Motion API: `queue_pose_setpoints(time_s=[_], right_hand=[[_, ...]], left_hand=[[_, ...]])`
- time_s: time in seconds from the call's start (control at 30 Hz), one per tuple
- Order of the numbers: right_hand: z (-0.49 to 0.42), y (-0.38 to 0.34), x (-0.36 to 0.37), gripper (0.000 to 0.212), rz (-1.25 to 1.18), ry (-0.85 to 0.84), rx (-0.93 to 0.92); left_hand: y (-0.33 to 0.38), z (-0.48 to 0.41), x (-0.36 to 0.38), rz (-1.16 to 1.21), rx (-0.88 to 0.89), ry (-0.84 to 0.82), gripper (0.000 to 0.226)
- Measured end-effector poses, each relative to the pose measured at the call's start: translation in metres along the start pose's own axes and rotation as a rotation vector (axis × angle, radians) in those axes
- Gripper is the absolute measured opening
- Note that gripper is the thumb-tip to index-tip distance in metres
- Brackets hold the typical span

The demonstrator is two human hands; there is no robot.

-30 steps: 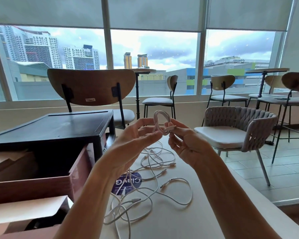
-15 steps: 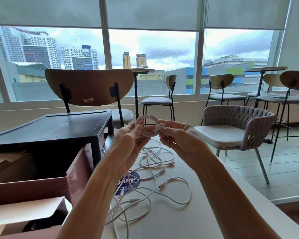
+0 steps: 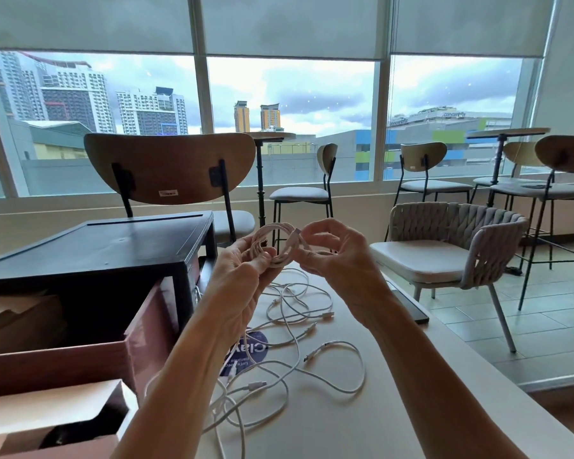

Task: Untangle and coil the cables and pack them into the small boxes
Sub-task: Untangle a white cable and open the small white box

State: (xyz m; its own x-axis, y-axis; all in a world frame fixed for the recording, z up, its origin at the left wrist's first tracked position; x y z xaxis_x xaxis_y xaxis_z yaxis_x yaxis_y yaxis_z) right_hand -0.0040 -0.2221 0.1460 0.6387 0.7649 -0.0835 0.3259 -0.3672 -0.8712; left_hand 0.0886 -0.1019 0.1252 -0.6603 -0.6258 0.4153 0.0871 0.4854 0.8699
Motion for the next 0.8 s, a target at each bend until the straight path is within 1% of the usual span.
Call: queue_pose_setpoints(time_s=[0.07, 0.1, 0.2, 0.27, 0.37, 0.47, 0.57, 0.63, 0.77, 0.8], right_hand=[[0.000, -0.006, 0.002, 0.016, 0.036, -0.004, -0.049], [0.001, -0.007, 0.002, 0.014, 0.040, -0.005, -0.056], [0.003, -0.009, 0.000, 0.022, 0.060, 0.031, -0.039], [0.003, -0.011, 0.000, 0.026, 0.097, 0.067, -0.061], [0.003, -0.011, -0.002, 0.019, 0.127, 0.103, -0.076], [0.005, -0.008, 0.000, 0.015, 0.136, 0.058, -0.037], [0.007, 0.003, 0.008, 0.015, 0.092, -0.064, 0.073], [0.009, 0.008, 0.017, 0.015, 0.047, -0.144, 0.129], [0.010, 0.008, 0.021, 0.014, -0.010, -0.195, 0.163], [0.010, 0.007, 0.020, 0.013, -0.021, -0.203, 0.164]], left_hand=[[0.001, 0.000, -0.001, -0.004, 0.004, 0.001, 0.034], [0.002, 0.000, -0.001, -0.012, 0.011, 0.002, 0.034], [0.004, 0.001, -0.001, -0.085, 0.037, 0.000, 0.035], [0.004, 0.002, 0.001, -0.174, 0.048, -0.008, 0.034], [0.002, 0.004, 0.007, -0.238, 0.022, -0.035, 0.029], [0.000, 0.005, 0.005, -0.225, -0.028, -0.049, 0.025], [0.000, 0.002, -0.009, -0.184, -0.040, 0.034, 0.024], [-0.001, 0.002, -0.020, -0.112, -0.053, 0.112, 0.021], [-0.012, 0.005, -0.036, 0.019, -0.125, 0.274, 0.008], [-0.015, 0.006, -0.038, 0.069, -0.154, 0.298, 0.009]])
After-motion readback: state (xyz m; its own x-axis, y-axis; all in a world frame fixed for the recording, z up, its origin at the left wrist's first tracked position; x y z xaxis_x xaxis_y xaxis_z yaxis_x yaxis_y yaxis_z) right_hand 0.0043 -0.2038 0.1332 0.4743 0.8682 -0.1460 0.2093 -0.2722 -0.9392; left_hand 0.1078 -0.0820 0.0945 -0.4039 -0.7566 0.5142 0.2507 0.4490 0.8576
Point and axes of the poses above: each hand's wrist, its own z-axis away from the middle knuckle, its own x-axis out of the palm, y = z × x, the point moved 10 cm from there along -z, towards the middle knuckle, and after that the axes turned 1 degree about x, right-handed, at the moved point
